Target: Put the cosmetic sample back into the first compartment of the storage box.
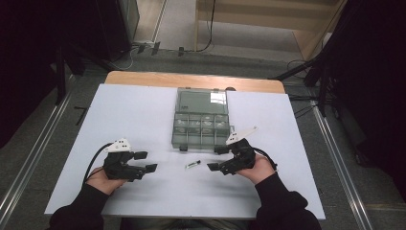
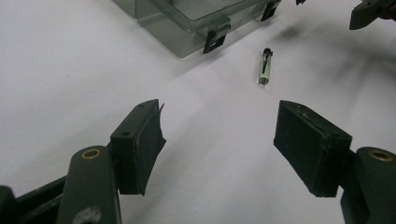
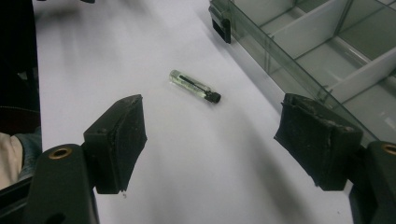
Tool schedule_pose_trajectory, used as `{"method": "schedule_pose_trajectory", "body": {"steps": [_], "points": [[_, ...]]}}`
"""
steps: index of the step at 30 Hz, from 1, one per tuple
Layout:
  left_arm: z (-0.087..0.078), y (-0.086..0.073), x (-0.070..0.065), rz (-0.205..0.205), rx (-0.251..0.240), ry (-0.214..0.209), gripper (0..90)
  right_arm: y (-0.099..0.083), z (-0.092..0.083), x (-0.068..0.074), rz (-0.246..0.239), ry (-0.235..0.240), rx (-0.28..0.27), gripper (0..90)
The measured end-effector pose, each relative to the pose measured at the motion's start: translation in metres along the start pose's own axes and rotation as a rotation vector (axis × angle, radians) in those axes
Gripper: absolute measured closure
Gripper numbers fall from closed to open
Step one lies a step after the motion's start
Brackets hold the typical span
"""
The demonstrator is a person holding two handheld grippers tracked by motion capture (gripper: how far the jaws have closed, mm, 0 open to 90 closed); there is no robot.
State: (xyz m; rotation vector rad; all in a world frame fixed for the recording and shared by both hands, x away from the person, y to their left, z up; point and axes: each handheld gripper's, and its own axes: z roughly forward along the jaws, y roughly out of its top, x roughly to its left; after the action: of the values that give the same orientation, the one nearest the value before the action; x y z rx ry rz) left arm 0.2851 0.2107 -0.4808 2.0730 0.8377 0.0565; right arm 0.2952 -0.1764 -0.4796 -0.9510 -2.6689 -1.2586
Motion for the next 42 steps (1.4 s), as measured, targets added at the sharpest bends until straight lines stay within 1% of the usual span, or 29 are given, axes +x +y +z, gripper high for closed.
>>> {"method": "schedule_pose_trajectory", "body": {"steps": [3,7,8,9,14,16,21,26,29,30,34,36,42], "points": [[-0.001,-0.001,0.0,0.006,0.003,0.011,32.2,0.001,0.001,0.0,-0.003,0.012,0.006,24.0],[-0.002,-0.002,0.001,-0.006,0.004,0.013,32.2,0.004,0.005,0.0,-0.006,0.03,0.014,23.9],[-0.002,-0.003,0.002,-0.005,0.003,0.014,32.2,0.005,0.006,-0.001,-0.013,0.035,0.016,23.9],[-0.002,-0.003,0.002,-0.008,0.002,0.013,32.2,0.006,0.006,0.0,-0.009,0.034,0.02,24.0],[-0.004,-0.005,0.003,-0.012,-0.001,0.013,32.2,0.01,0.01,0.0,-0.031,0.044,0.023,23.9],[-0.005,-0.005,0.002,-0.014,-0.003,0.014,32.2,0.011,0.012,0.0,-0.028,0.046,0.034,23.9],[-0.005,-0.006,0.001,-0.01,-0.001,0.014,32.1,0.016,0.017,0.001,-0.04,0.054,0.049,23.8],[-0.007,-0.007,0.001,-0.015,-0.006,0.018,32.1,0.022,0.021,0.002,-0.045,0.061,0.063,23.9],[-0.008,-0.008,0.001,-0.015,-0.006,0.022,32.2,0.025,0.023,0.003,-0.049,0.066,0.081,24.1],[-0.008,-0.008,0.001,-0.014,-0.005,0.022,32.2,0.026,0.025,0.003,-0.062,0.067,0.084,24.1],[-0.008,-0.008,0.001,-0.015,-0.006,0.022,32.2,0.028,0.028,0.004,-0.07,0.075,0.103,24.8],[-0.008,-0.009,0.0,-0.016,-0.006,0.022,32.2,0.029,0.029,0.004,-0.09,0.077,0.109,25.2],[-0.008,-0.009,0.001,-0.017,-0.006,0.021,32.2,0.033,0.032,0.001,-0.118,0.087,0.129,26.2]]}}
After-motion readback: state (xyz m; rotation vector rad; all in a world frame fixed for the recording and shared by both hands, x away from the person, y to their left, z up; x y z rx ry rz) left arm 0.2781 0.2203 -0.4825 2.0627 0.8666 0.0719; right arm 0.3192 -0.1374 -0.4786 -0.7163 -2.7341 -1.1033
